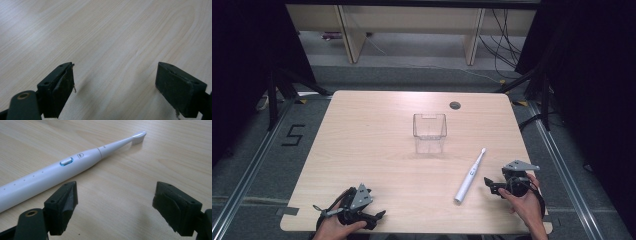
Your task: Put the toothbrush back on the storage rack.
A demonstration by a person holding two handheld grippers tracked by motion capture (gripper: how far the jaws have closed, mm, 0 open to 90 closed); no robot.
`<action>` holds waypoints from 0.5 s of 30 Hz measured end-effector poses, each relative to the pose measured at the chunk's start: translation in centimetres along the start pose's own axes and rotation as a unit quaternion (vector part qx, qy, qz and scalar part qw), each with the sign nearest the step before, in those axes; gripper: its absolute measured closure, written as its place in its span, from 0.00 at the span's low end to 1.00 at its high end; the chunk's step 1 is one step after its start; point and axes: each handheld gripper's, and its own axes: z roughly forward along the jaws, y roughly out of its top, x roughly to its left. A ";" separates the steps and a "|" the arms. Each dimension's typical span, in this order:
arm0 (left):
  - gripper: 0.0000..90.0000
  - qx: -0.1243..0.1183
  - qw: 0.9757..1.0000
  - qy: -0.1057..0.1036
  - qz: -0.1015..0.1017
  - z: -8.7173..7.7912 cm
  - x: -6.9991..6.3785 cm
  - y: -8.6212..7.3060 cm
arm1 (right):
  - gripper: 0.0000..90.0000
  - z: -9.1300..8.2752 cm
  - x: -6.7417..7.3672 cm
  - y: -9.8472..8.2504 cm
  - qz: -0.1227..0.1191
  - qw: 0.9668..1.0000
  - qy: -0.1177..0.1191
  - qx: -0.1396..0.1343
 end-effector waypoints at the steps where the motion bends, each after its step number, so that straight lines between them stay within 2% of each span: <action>1: 0.17 0.001 1.000 0.000 0.000 0.0 0.0 0.0 | 0.23 0.0 0.0 0.0 -0.005 1.000 0.001 -0.003; 2: 0.17 0.001 1.000 0.000 0.000 0.0 0.0 0.0 | 0.23 0.0 0.0 0.0 -0.005 1.000 0.001 -0.003; 3: 0.17 0.001 1.000 -0.001 0.001 0.0 0.0 0.0 | 0.22 0.1 0.0 0.1 -0.017 1.000 -0.001 -0.013; 4: 0.17 0.001 1.000 -0.001 0.002 0.0 0.0 0.0 | 0.22 0.1 0.2 0.2 -0.002 1.000 0.006 -0.007; 5: 0.17 0.000 1.000 -0.001 0.000 0.0 0.0 0.0 | 0.22 0.1 0.1 0.3 -0.014 1.000 0.004 -0.013; 8: 0.17 0.000 1.000 0.001 -0.002 0.0 0.0 0.0 | 0.21 0.1 0.6 0.5 -0.007 1.000 0.002 -0.015; 9: 0.17 0.000 1.000 0.002 -0.001 0.0 0.0 0.0 | 0.21 0.3 0.5 0.6 -0.022 0.999 0.000 -0.028; 10: 0.17 0.000 1.000 0.002 -0.001 0.0 0.0 0.0 | 0.21 0.2 0.5 0.8 -0.026 0.999 -0.010 -0.029; 13: 0.17 0.000 1.000 0.002 0.000 0.0 0.0 0.0 | 0.20 0.0 1.2 1.3 0.004 0.999 0.015 -0.039; 14: 0.17 0.006 1.000 0.001 0.007 -0.1 0.1 0.0 | 0.20 -0.2 1.2 1.6 -0.004 0.999 0.020 -0.042; 15: 0.17 0.003 1.000 0.003 0.003 -0.1 0.1 -0.1 | 0.20 -0.2 1.4 1.7 0.000 0.999 0.026 -0.047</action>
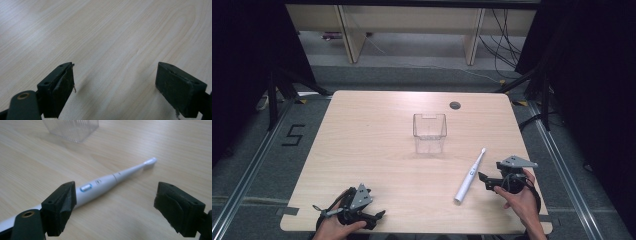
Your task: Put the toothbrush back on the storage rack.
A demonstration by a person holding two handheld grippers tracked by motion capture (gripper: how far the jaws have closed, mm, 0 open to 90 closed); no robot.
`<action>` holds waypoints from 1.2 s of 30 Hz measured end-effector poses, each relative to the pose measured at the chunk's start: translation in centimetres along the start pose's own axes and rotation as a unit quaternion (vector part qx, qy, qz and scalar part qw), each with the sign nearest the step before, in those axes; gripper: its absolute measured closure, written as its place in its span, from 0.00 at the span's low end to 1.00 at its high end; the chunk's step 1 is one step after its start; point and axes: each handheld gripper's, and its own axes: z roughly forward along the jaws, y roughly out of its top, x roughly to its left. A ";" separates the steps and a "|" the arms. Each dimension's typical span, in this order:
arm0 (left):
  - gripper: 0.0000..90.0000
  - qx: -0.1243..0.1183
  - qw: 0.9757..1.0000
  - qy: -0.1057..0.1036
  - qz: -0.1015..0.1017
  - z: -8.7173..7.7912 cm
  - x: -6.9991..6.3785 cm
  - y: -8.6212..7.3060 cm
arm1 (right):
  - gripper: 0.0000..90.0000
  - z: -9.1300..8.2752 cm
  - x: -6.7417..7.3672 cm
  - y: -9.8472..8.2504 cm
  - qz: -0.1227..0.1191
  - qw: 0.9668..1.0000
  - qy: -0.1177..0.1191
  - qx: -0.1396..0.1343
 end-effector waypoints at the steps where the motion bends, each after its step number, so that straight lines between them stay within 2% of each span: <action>1: 0.17 -0.004 1.000 -0.002 -0.004 0.0 0.0 0.0 | 0.20 0.0 0.4 0.3 0.009 1.000 0.006 -0.004; 2: 0.17 -0.004 1.000 -0.002 -0.004 0.0 0.0 0.0 | 0.20 0.0 0.4 0.3 0.009 1.000 0.006 -0.004; 3: 0.17 -0.001 1.000 0.001 -0.002 0.0 0.1 0.0 | 0.20 0.2 0.7 0.8 -0.009 1.000 0.012 -0.012; 4: 0.17 -0.001 1.000 0.001 0.000 0.0 0.1 0.0 | 0.20 0.3 0.9 1.0 -0.017 1.000 0.016 -0.017; 6: 0.17 0.000 1.000 -0.001 0.004 0.0 0.1 0.0 | 0.20 0.4 1.2 1.1 -0.022 0.999 0.021 -0.014; 7: 0.17 -0.004 1.000 0.001 -0.006 0.1 -0.1 0.0 | 0.24 0.6 1.9 1.4 -0.033 0.999 0.032 -0.012; 8: 0.17 0.002 1.000 0.000 0.001 0.0 0.0 0.0 | 0.27 0.7 2.1 1.5 -0.038 0.999 0.032 -0.017; 9: 0.17 0.003 1.000 -0.001 0.002 0.0 0.0 0.0 | 0.28 0.7 2.5 1.6 -0.038 0.998 0.046 -0.016; 10: 0.17 -0.003 1.000 0.001 -0.006 0.0 -0.1 -0.1 | 0.29 0.9 2.6 1.8 -0.039 0.997 0.062 -0.014; 11: 0.17 0.000 1.000 0.002 -0.001 -0.1 0.0 -0.1 | 0.31 0.9 3.2 1.9 -0.029 0.998 0.057 -0.010; 12: 0.17 0.000 1.000 0.001 -0.003 -0.2 0.0 -0.2 | 0.33 1.1 3.5 2.1 -0.031 0.998 0.059 -0.011; 13: 0.17 0.005 1.000 0.003 0.006 -0.3 0.1 -0.2 | 0.37 1.3 3.7 2.3 -0.039 0.997 0.062 -0.004; 14: 0.17 0.002 1.000 0.001 0.004 -0.3 0.1 -0.2 | 0.39 1.6 3.9 2.4 -0.050 0.996 0.070 -0.006; 15: 0.17 -0.003 1.000 0.000 -0.005 -0.2 0.0 -0.1 | 0.41 1.8 4.0 2.5 -0.062 0.996 0.068 0.002; 16: 0.17 -0.005 1.000 0.001 -0.008 -0.1 0.0 -0.1 | 0.43 2.1 4.3 2.5 -0.059 0.995 0.075 0.008; 17: 0.17 -0.006 1.000 0.005 -0.010 0.0 -0.1 -0.1 | 0.45 2.2 4.5 2.5 -0.072 0.994 0.078 0.013; 18: 0.17 0.001 1.000 0.001 0.000 0.0 0.0 -0.1 | 0.46 2.3 4.9 2.4 -0.058 0.995 0.079 0.022; 19: 0.17 -0.001 1.000 -0.001 -0.004 0.1 -0.1 -0.2 | 0.48 2.6 4.9 2.5 -0.083 0.993 0.083 0.021; 20: 0.17 0.005 1.000 -0.003 0.000 0.0 -0.1 -0.2 | 0.51 2.7 5.0 2.5 -0.092 0.992 0.088 0.019; 21: 0.17 0.009 1.000 -0.002 0.006 -0.1 0.0 -0.2 | 0.53 2.8 5.4 2.5 -0.090 0.992 0.090 0.024; 22: 0.17 0.000 1.000 0.001 -0.004 0.0 -0.1 -0.2 | 0.55 2.9 5.4 2.6 -0.103 0.990 0.090 0.024; 23: 0.17 -0.004 1.000 0.002 -0.010 0.0 -0.2 -0.2 | 0.58 3.0 5.6 2.6 -0.103 0.990 0.091 0.023; 25: 0.17 0.006 1.000 0.003 0.010 -0.2 0.1 -0.1 | 0.61 3.2 5.8 2.7 -0.103 0.989 0.104 0.030; 26: 0.17 -0.004 1.000 0.003 -0.006 0.0 -0.1 -0.1 | 0.61 3.2 5.9 2.7 -0.100 0.989 0.100 0.035; 27: 0.17 -0.009 1.000 -0.001 -0.009 0.0 -0.2 -0.1 | 0.62 3.4 5.9 2.6 -0.103 0.989 0.098 0.033; 30: 0.17 -0.002 1.000 0.002 -0.003 0.0 -0.1 -0.1 | 0.65 3.6 5.9 2.6 -0.102 0.988 0.102 0.045; 31: 0.17 -0.003 1.000 0.002 -0.005 0.0 -0.1 -0.2 | 0.68 3.9 5.9 2.5 -0.113 0.987 0.102 0.044; 32: 0.17 -0.003 1.000 0.002 -0.005 0.0 -0.1 -0.2 | 0.68 3.9 5.9 2.5 -0.113 0.987 0.102 0.044; 33: 0.17 0.000 1.000 -0.002 0.000 -0.1 0.0 -0.2 | 0.72 4.1 5.9 2.5 -0.123 0.985 0.109 0.050; 34: 0.17 -0.001 1.000 0.002 -0.003 -0.1 0.0 -0.2 | 0.73 4.1 6.1 2.5 -0.117 0.986 0.106 0.059; 35: 0.17 -0.004 1.000 0.001 -0.003 -0.1 -0.1 -0.1 | 0.76 4.3 6.1 2.4 -0.134 0.984 0.104 0.050; 36: 0.17 -0.004 1.000 0.001 -0.003 -0.1 -0.1 -0.1 | 0.76 4.3 6.1 2.4 -0.134 0.984 0.104 0.050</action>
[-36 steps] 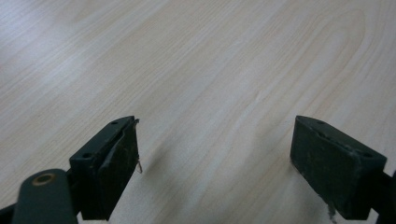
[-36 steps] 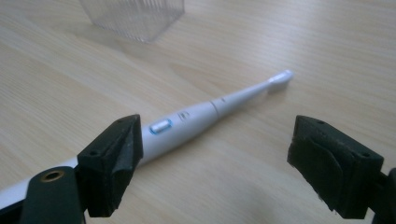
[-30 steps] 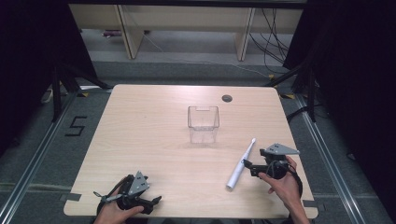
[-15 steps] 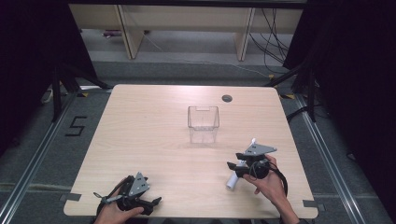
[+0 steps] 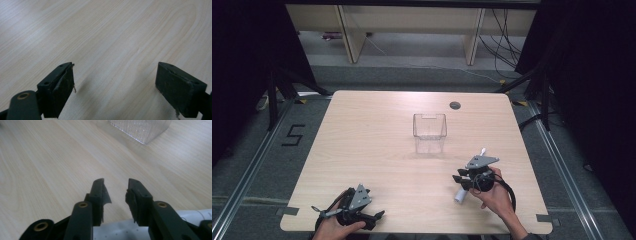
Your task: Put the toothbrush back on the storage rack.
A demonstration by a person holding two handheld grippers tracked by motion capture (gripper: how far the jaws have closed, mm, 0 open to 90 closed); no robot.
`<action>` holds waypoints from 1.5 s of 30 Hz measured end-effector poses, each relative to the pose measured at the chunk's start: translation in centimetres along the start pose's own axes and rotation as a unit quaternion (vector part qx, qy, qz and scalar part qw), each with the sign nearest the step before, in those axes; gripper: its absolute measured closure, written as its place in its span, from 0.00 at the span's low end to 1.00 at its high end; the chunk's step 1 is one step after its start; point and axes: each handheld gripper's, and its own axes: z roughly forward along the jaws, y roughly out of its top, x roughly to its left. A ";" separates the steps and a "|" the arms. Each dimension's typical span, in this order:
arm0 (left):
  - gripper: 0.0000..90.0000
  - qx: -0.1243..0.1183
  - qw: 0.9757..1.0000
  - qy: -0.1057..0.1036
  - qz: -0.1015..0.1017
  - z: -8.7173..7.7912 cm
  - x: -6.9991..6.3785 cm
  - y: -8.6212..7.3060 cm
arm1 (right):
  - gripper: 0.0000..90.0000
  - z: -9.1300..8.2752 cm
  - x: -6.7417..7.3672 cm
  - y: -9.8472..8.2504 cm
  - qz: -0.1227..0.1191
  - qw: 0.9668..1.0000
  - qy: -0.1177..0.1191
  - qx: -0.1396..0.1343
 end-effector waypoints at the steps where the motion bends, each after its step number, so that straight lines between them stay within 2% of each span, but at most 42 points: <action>1: 0.17 0.000 1.000 -0.002 0.000 0.0 -0.1 0.0 | 0.78 0.0 0.2 0.0 0.003 1.000 -0.007 0.003; 2: 0.17 0.015 1.000 -0.003 0.024 -0.2 0.1 0.1 | 0.81 -0.2 0.3 0.1 0.001 1.000 0.000 0.014; 3: 0.17 -0.003 1.000 -0.002 -0.002 0.0 -0.2 0.1 | 0.86 0.0 0.3 -0.1 -0.008 1.000 -0.005 0.008; 5: 0.17 0.001 1.000 -0.001 -0.002 -0.1 -0.2 0.0 | 0.90 -0.1 0.2 0.0 -0.003 1.000 0.002 0.019; 6: 0.17 0.001 1.000 -0.001 0.003 -0.1 -0.1 0.1 | 0.92 -0.1 0.3 -0.1 0.010 1.000 0.004 0.024; 7: 0.17 0.001 1.000 -0.001 0.003 -0.1 -0.1 0.1 | 0.93 0.1 0.2 -0.2 -0.003 1.000 -0.003 0.009; 9: 0.17 -0.003 1.000 0.000 -0.001 -0.1 -0.1 0.1 | 0.95 0.2 0.2 -0.3 0.005 1.000 0.009 0.015; 10: 0.17 0.003 1.000 -0.001 0.009 -0.1 0.0 0.1 | 0.96 0.1 0.2 -0.3 -0.002 1.000 0.010 0.027; 11: 0.17 0.002 1.000 -0.002 0.001 0.0 -0.1 0.1 | 0.97 0.1 0.4 -0.4 0.015 0.999 0.012 0.030; 12: 0.17 0.002 1.000 -0.001 0.007 0.0 -0.1 0.1 | 0.97 0.2 0.5 -0.4 0.015 0.999 0.013 0.028; 13: 0.17 -0.001 1.000 -0.002 0.001 0.0 -0.2 0.1 | 0.97 0.3 0.3 -0.4 0.005 1.000 0.011 0.023; 14: 0.17 -0.001 1.000 -0.002 0.001 0.0 -0.2 0.1 | 0.97 0.3 0.3 -0.4 0.005 1.000 0.011 0.023; 15: 0.17 0.000 1.000 -0.002 0.001 0.0 -0.2 0.0 | 0.97 0.3 0.3 -0.4 0.002 0.999 0.018 0.035; 16: 0.17 0.002 1.000 -0.002 0.006 -0.1 -0.1 0.1 | 0.97 0.3 0.5 -0.5 0.010 0.999 0.011 0.036; 17: 0.17 0.001 1.000 -0.002 0.000 -0.1 -0.2 0.1 | 0.97 0.4 0.6 -0.5 0.005 0.999 0.015 0.035; 18: 0.17 0.003 1.000 -0.006 0.002 -0.1 -0.1 0.1 | 0.97 0.5 0.4 -0.5 -0.004 0.999 0.019 0.033; 19: 0.17 0.010 1.000 -0.007 0.009 -0.2 0.0 0.1 | 0.97 0.4 0.5 -0.5 0.003 0.999 0.020 0.044; 20: 0.17 0.003 1.000 -0.003 0.000 -0.1 -0.2 0.1 | 0.97 0.4 0.5 -0.5 -0.002 0.999 0.024 0.045; 21: 0.17 0.003 1.000 -0.003 0.000 -0.1 -0.2 0.1 | 0.97 0.4 0.5 -0.5 -0.002 0.999 0.024 0.045; 22: 0.17 0.000 1.000 -0.003 0.003 -0.1 -0.1 0.1 | 0.97 0.4 0.7 -0.7 0.009 0.999 0.017 0.047; 23: 0.17 0.005 1.000 -0.005 0.011 -0.2 -0.1 0.1 | 0.97 0.4 0.7 -0.7 0.004 0.999 0.020 0.045; 25: 0.17 -0.001 1.000 -0.006 -0.004 -0.1 -0.2 0.0 | 0.97 0.3 0.6 -0.7 -0.005 0.998 0.032 0.053; 26: 0.17 -0.001 1.000 -0.005 -0.001 -0.1 -0.2 0.1 | 0.97 0.4 0.7 -0.8 -0.009 0.998 0.031 0.051; 27: 0.17 0.000 1.000 -0.001 0.002 -0.1 -0.1 0.0 | 0.97 0.3 0.9 -0.9 0.004 0.998 0.023 0.051; 28: 0.17 0.001 1.000 -0.001 0.002 -0.1 -0.1 0.0 | 0.96 0.3 0.9 -0.9 -0.008 0.999 0.026 0.046; 31: 0.17 0.000 1.000 -0.001 0.004 -0.1 -0.1 0.1 | 0.96 0.2 0.8 -0.9 -0.011 0.998 0.032 0.057; 32: 0.17 0.013 1.000 -0.006 0.014 -0.3 0.0 0.1 | 0.96 0.1 1.0 -1.1 -0.005 0.998 0.030 0.058; 33: 0.17 0.010 1.000 -0.006 0.010 -0.2 0.0 0.1 | 0.96 0.1 0.9 -1.1 -0.006 0.998 0.029 0.058; 34: 0.17 0.012 1.000 -0.005 0.019 -0.3 0.1 0.1 | 0.96 0.0 0.9 -1.1 -0.010 0.998 0.032 0.058; 35: 0.17 0.012 1.000 -0.005 0.019 -0.3 0.1 0.1 | 0.96 0.0 0.9 -1.1 -0.010 0.998 0.032 0.058; 36: 0.17 0.012 1.000 -0.007 0.018 -0.3 0.1 0.1 | 0.96 -0.1 0.9 -1.3 -0.003 0.998 0.032 0.057; 38: 0.17 -0.002 1.000 -0.004 -0.001 -0.2 -0.1 0.1 | 0.96 -0.1 0.7 -1.4 -0.013 0.998 0.036 0.052; 39: 0.17 -0.002 1.000 -0.004 -0.001 -0.2 -0.1 0.1 | 0.95 -0.3 0.7 -1.5 -0.012 0.997 0.037 0.059; 40: 0.17 -0.004 1.000 -0.003 0.000 -0.1 -0.1 0.1 | 0.95 -0.3 0.8 -1.6 -0.010 0.998 0.030 0.054; 41: 0.17 0.000 1.000 -0.003 0.005 -0.2 -0.1 0.1 | 0.95 -0.5 0.8 -1.7 -0.011 0.998 0.033 0.060; 42: 0.17 0.003 1.000 -0.004 0.007 -0.3 -0.1 0.1 | 0.95 -0.4 0.8 -1.9 -0.010 0.998 0.034 0.055; 43: 0.17 0.003 1.000 -0.004 0.007 -0.3 -0.1 0.1 | 0.95 -0.4 0.8 -1.9 -0.010 0.998 0.034 0.055; 44: 0.17 -0.004 1.000 -0.001 -0.001 -0.2 -0.1 0.1 | 0.95 -0.8 0.9 -2.1 -0.008 0.997 0.037 0.066; 45: 0.17 -0.004 1.000 -0.001 0.001 -0.2 -0.1 0.1 | 0.95 -0.9 0.9 -2.1 -0.006 0.997 0.039 0.066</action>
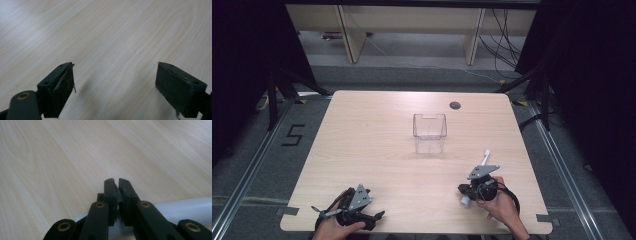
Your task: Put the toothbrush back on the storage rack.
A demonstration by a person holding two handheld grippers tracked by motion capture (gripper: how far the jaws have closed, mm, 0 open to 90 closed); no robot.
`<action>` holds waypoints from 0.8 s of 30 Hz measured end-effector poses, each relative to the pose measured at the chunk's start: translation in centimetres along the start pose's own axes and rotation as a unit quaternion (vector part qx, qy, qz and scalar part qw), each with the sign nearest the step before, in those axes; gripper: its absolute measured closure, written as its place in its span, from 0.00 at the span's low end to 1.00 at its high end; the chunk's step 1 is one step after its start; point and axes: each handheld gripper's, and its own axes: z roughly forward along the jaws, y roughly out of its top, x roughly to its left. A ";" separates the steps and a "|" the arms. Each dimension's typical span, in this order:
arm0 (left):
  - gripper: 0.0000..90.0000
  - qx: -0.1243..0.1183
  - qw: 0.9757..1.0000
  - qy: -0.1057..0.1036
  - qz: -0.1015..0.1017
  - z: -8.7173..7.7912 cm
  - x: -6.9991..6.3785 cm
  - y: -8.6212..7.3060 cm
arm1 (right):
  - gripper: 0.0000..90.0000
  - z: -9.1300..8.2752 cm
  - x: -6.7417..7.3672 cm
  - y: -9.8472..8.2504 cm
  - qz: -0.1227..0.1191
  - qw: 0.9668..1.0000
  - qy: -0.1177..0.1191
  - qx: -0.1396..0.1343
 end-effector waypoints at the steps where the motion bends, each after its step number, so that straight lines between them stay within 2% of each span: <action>1: 0.17 0.000 1.000 0.000 0.000 0.0 0.0 0.0 | 0.95 -0.2 0.1 -0.2 0.005 1.000 -0.004 0.004; 6: 0.17 0.000 1.000 -0.001 0.000 0.0 0.0 0.0 | 0.95 -0.3 0.2 -0.5 0.011 1.000 -0.002 0.003; 7: 0.17 0.000 1.000 -0.001 -0.001 0.0 0.0 0.0 | 0.94 -0.4 0.1 -0.6 0.002 1.000 0.002 0.008; 8: 0.17 0.000 1.000 -0.001 -0.001 0.0 0.0 0.0 | 0.94 -0.3 0.1 -0.7 0.003 1.000 -0.008 -0.003; 9: 0.17 0.000 1.000 0.000 0.000 0.0 0.0 0.0 | 0.94 -0.6 0.2 -0.8 0.015 1.000 -0.001 0.010; 13: 0.17 0.000 1.000 0.000 0.000 0.0 0.0 0.0 | 0.94 -0.9 -0.1 -1.2 0.006 1.000 -0.003 0.010; 15: 0.17 0.001 1.000 0.000 0.000 0.0 0.0 0.0 | 0.94 -0.9 -0.1 -1.3 0.011 1.000 0.000 0.012; 16: 0.17 0.005 1.000 -0.002 0.006 -0.1 0.0 0.0 | 0.94 -1.0 -0.2 -1.6 0.013 1.000 -0.006 0.003; 17: 0.17 0.002 1.000 -0.002 0.001 -0.1 0.0 0.0 | 0.94 -1.1 -0.3 -1.8 0.009 1.000 -0.010 0.000; 18: 0.17 0.001 1.000 0.000 0.000 0.0 0.0 0.0 | 0.94 -1.3 -0.3 -1.8 0.019 1.000 -0.002 0.013; 20: 0.17 0.001 1.000 0.000 0.000 0.0 0.0 0.0 | 0.94 -1.5 -0.4 -2.1 0.024 1.000 -0.012 0.007; 22: 0.17 0.001 1.000 0.000 0.000 0.0 0.0 0.0 | 0.93 -1.8 -0.6 -2.3 0.027 1.000 -0.011 0.011; 23: 0.17 0.001 1.000 0.000 0.000 0.0 0.0 0.0 | 0.93 -1.7 -0.6 -2.4 0.033 0.999 -0.013 0.005; 24: 0.17 0.005 1.000 -0.002 0.006 -0.1 0.0 0.0 | 0.93 -1.9 -0.8 -2.5 0.025 0.999 -0.019 0.011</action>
